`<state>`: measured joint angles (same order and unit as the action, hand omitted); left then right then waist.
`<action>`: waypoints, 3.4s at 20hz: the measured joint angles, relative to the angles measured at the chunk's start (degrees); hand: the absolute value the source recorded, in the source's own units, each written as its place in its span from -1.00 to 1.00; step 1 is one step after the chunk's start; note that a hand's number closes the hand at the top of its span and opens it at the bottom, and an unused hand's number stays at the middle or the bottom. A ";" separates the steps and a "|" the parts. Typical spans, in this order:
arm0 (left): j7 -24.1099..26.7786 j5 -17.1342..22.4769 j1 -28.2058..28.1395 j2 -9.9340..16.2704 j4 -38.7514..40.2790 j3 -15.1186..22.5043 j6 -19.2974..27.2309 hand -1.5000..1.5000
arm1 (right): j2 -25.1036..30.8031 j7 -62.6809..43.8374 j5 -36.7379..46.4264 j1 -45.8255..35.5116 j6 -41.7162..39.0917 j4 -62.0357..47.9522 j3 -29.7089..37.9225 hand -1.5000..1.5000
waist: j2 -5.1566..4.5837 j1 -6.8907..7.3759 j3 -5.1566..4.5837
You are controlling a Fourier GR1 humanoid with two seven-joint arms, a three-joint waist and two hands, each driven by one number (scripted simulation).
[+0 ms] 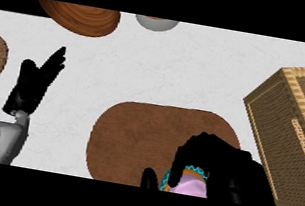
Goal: Pick the cupcake from the cutting board and place it in the basket
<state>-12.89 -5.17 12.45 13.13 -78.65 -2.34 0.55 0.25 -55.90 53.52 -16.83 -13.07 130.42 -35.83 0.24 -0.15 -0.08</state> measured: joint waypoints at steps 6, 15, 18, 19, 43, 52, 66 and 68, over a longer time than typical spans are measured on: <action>-0.97 0.08 0.46 0.27 -0.65 -0.15 -0.52 0.00 | -0.03 -6.23 -2.25 -14.74 -2.97 1.98 7.94 1.00 | 0.11 0.20 -0.05; -1.53 -0.19 -0.56 -0.12 -1.64 -0.12 -0.26 0.00 | 2.26 -6.95 -10.72 -30.65 -8.74 -2.57 25.76 1.00 | 0.32 -0.40 -0.06; -1.31 -0.20 -0.55 0.14 -1.31 -0.58 -0.14 0.00 | 7.22 -4.65 -11.45 -31.40 -12.17 -6.33 28.94 1.00 | 0.33 -0.99 -0.08; -1.11 -0.38 -0.78 0.12 -1.44 -0.56 0.04 0.00 | 9.21 -3.79 -11.36 -31.75 -13.36 -7.81 30.13 1.00 | 0.34 -1.03 -0.09; -0.62 -0.71 -1.53 -0.60 -2.56 -0.87 -1.52 0.00 | 38.94 24.89 -19.64 -18.00 -26.89 -29.34 57.18 1.00 | -0.24 0.08 0.10; 0.25 -1.54 -0.84 -1.38 -1.07 -1.19 -1.26 0.00 | 36.19 31.48 -19.01 -11.21 -21.45 -35.79 58.74 -1.00 | -0.27 0.21 0.09; -0.61 -2.63 1.00 -2.08 -0.57 -1.40 -0.88 0.00 | 29.51 38.99 -23.55 -9.47 -6.85 -42.03 66.50 -1.00 | -0.26 0.19 0.11; -0.12 -2.42 0.34 -2.23 -0.52 -1.50 -1.04 0.00 | 30.07 39.15 -24.23 -9.25 -5.00 -41.53 68.89 -1.00 | -0.23 0.08 0.10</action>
<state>-13.01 -7.59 12.79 10.89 -79.17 -3.84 -0.49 30.31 -16.76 29.29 -26.08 -18.07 88.89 33.06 0.01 -0.07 0.02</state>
